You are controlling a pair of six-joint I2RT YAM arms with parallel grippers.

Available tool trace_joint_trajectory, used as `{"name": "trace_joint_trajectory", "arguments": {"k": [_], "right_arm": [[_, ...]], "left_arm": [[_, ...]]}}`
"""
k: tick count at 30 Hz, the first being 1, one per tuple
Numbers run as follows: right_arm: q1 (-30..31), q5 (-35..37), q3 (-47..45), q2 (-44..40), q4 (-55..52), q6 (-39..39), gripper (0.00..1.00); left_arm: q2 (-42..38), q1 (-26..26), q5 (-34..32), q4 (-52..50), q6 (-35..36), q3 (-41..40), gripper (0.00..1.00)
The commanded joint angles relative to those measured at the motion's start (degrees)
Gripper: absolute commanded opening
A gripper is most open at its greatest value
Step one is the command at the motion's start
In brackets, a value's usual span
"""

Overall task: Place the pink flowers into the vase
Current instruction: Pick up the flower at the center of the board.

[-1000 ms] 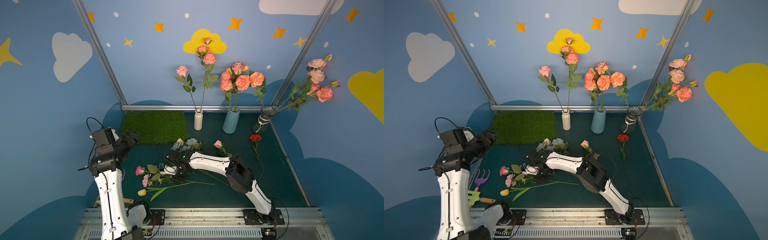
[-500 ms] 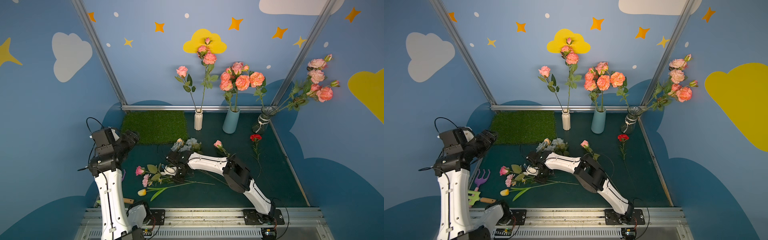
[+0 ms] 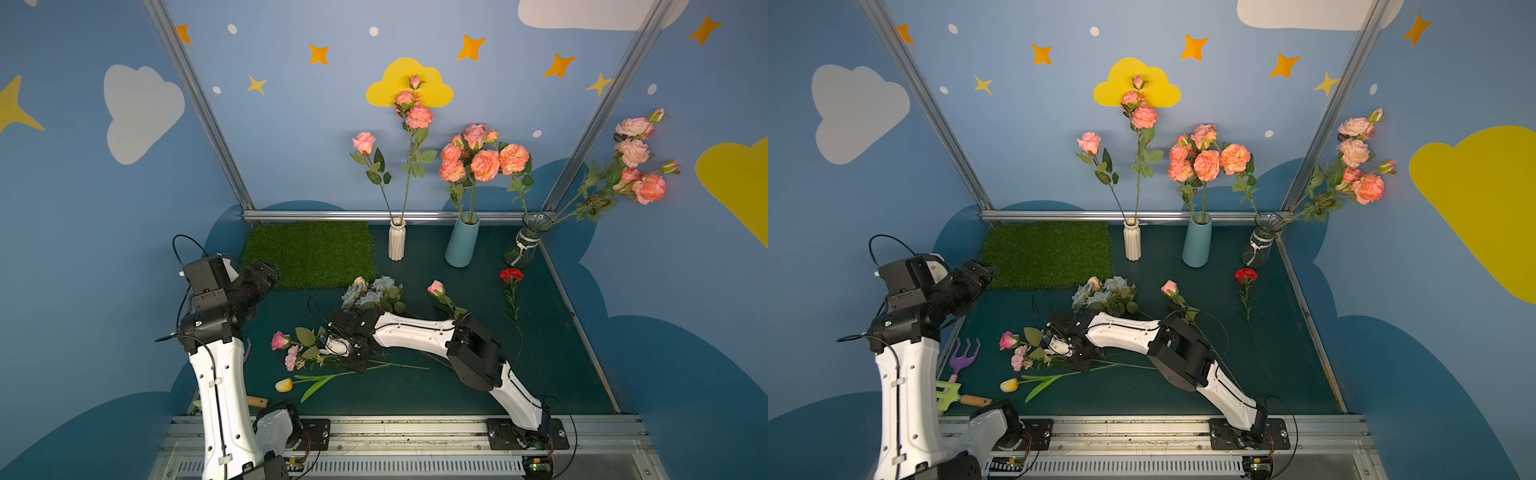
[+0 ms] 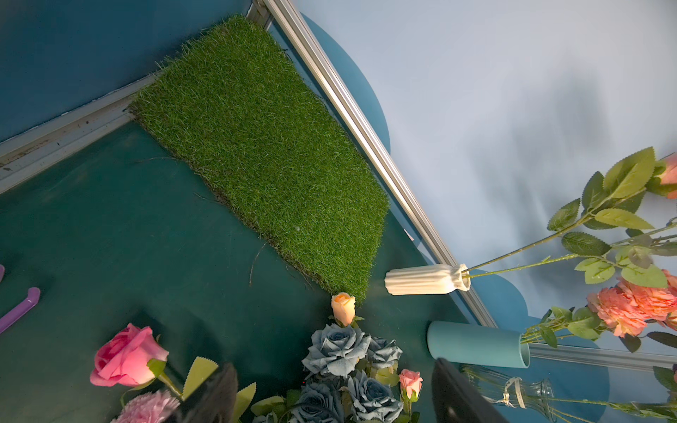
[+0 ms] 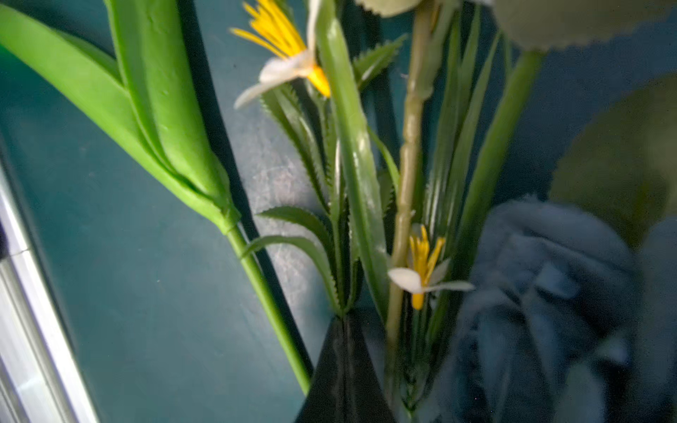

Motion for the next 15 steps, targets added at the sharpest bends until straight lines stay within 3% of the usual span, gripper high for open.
{"name": "trace_joint_trajectory", "arguments": {"k": [1, 15], "right_arm": [[1.20, 3.90, -3.49, 0.85, 1.60, -0.09, 0.00], [1.62, 10.75, -8.78, -11.46, 7.53, -3.23, 0.00]], "left_arm": [[-0.92, 0.32, 0.88, 1.05, -0.28, 0.57, 0.83], [-1.83, 0.42, 0.47, 0.69, -1.00, 0.79, 0.83]]}}
